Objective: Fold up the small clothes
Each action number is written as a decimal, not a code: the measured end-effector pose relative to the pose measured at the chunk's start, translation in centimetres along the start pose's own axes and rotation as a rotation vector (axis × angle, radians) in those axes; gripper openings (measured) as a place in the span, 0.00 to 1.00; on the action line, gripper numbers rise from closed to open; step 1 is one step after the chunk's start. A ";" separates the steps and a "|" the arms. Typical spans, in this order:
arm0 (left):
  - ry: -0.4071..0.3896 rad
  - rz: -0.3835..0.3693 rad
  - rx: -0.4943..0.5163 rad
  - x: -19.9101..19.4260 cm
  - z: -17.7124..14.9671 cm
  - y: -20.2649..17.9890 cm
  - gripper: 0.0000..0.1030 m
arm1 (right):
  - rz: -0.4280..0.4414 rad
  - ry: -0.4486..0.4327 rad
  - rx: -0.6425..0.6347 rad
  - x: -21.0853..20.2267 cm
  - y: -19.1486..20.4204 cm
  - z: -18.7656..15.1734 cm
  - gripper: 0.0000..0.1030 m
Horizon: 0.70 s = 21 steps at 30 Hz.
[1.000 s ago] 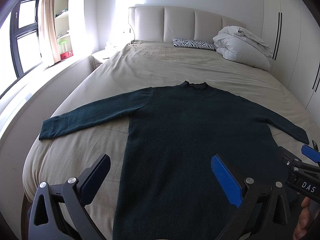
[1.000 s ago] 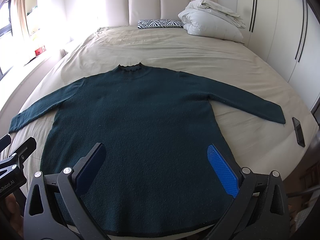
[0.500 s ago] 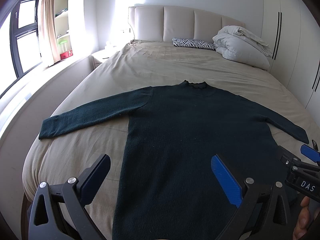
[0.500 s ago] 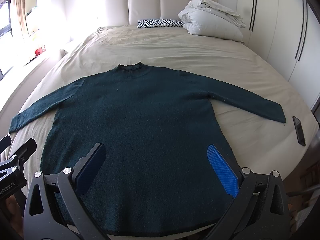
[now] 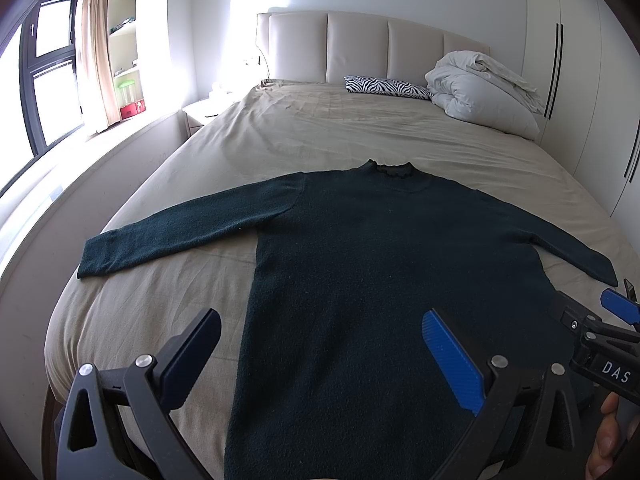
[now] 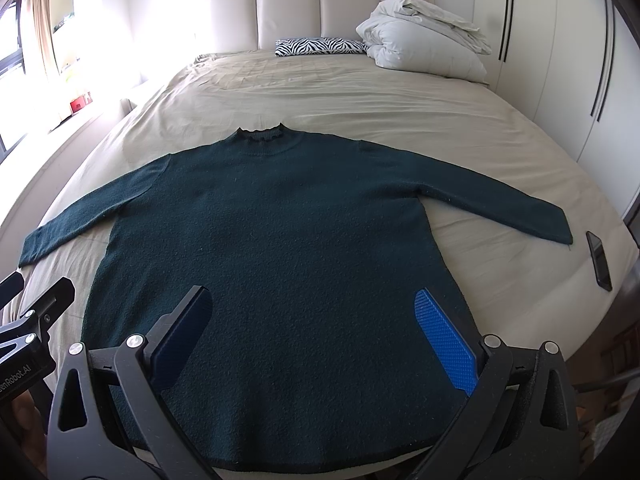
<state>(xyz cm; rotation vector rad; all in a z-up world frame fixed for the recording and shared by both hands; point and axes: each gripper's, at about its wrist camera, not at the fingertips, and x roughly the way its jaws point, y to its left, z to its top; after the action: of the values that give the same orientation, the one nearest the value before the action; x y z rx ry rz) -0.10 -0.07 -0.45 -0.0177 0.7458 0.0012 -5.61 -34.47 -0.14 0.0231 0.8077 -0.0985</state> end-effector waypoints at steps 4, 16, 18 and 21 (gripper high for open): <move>0.000 0.000 0.000 0.0 0.0 0.0 1.00 | 0.000 0.000 0.000 -0.1 0.0 0.0 1.00; 0.003 -0.003 -0.001 0.0 -0.2 0.0 1.00 | 0.002 0.003 0.001 0.0 0.1 -0.1 1.00; 0.002 -0.002 0.000 0.0 -0.2 -0.1 1.00 | 0.001 0.003 0.001 0.0 0.3 -0.2 1.00; 0.003 0.000 -0.002 0.0 -0.2 0.0 1.00 | 0.002 0.005 0.002 0.0 0.3 -0.3 1.00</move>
<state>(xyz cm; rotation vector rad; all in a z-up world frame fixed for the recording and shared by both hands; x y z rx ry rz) -0.20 -0.10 -0.57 -0.0196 0.7490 0.0018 -5.78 -34.11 -0.39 0.0255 0.8123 -0.0976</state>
